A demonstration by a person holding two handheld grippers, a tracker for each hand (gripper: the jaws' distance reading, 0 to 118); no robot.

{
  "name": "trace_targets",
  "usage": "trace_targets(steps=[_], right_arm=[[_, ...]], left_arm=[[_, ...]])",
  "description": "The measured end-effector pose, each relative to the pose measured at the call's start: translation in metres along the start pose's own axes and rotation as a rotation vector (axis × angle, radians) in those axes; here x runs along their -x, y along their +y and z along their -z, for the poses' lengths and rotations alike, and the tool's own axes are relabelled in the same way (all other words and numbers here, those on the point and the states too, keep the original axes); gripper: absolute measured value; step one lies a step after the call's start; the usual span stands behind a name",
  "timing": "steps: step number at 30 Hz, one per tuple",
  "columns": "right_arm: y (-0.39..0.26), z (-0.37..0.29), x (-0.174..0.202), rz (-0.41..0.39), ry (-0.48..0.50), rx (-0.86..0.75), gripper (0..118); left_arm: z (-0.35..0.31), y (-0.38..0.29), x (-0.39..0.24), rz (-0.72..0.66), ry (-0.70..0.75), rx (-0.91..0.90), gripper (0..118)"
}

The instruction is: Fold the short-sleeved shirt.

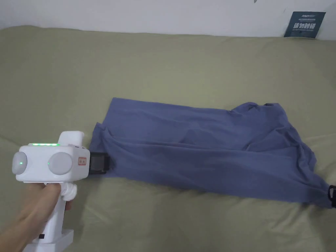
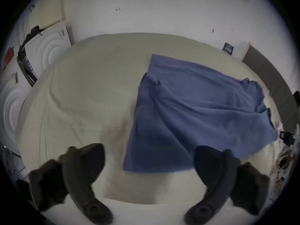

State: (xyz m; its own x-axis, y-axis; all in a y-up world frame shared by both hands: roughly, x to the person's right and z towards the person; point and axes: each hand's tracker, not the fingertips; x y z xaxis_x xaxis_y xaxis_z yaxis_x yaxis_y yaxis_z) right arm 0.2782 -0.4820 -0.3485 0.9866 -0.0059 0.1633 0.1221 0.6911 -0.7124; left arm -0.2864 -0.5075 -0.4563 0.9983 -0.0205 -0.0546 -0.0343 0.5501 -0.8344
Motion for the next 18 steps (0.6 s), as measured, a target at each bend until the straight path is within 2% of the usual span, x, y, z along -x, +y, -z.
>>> trace_targets(steps=[2, 3, 5, 6, 7, 8, 9, 10, 13, 14, 15, 16, 18], right_arm=[[0.0, 0.007, -0.001, -0.003, -0.006, 0.015, 0], [0.0, 0.011, -0.003, 0.0, -0.007, 0.023, 0], [0.002, 0.018, -0.003, -0.002, -0.008, 0.049, 0], [0.003, 0.02, -0.003, -0.002, -0.004, 0.051, 3], [0.004, 0.024, -0.003, -0.002, -0.001, 0.052, 20], [0.006, 0.029, -0.001, -0.003, 0.004, 0.061, 56], [0.008, 0.035, 0.0, -0.003, 0.012, 0.073, 108], [0.009, 0.044, 0.002, -0.012, 0.025, 0.104, 116], [0.013, 0.05, 0.014, -0.035, 0.004, 0.114, 104], [0.013, 0.062, 0.013, -0.052, -0.013, 0.152, 89], [0.012, 0.075, 0.008, -0.051, -0.01, 0.146, 46], [0.012, 0.075, 0.007, -0.047, 0.008, 0.137, 16], [0.012, 0.071, 0.01, -0.02, 0.048, 0.127, 13]], left_arm=[[0.014, 0.003, -0.005, 0.014, 0.011, 0.031, 109], [0.019, 0.002, -0.005, 0.004, 0.013, 0.05, 104], [0.017, -0.001, -0.004, -0.029, -0.007, 0.05, 80], [0.008, 0.005, -0.006, -0.038, -0.021, 0.036, 62], [0.004, 0.005, -0.007, -0.018, -0.028, 0.023, 33], [0.001, 0.005, -0.008, 0.006, -0.045, 0.01, 5], [-0.001, 0.004, -0.009, 0.01, -0.084, -0.009, 5], [0.002, 0.007, -0.005, -0.003, -0.08, 0.014, 5], [0.003, 0.01, -0.011, 0.026, -0.068, 0.022, 5], [0.003, 0.01, -0.009, 0.021, -0.069, 0.022, 5], [0.002, 0.012, -0.009, 0.014, -0.068, 0.028, 5], [0.0, 0.013, -0.009, 0.011, -0.062, 0.028, 5], [-0.006, 0.013, -0.009, 0.009, -0.051, 0.023, 5]])
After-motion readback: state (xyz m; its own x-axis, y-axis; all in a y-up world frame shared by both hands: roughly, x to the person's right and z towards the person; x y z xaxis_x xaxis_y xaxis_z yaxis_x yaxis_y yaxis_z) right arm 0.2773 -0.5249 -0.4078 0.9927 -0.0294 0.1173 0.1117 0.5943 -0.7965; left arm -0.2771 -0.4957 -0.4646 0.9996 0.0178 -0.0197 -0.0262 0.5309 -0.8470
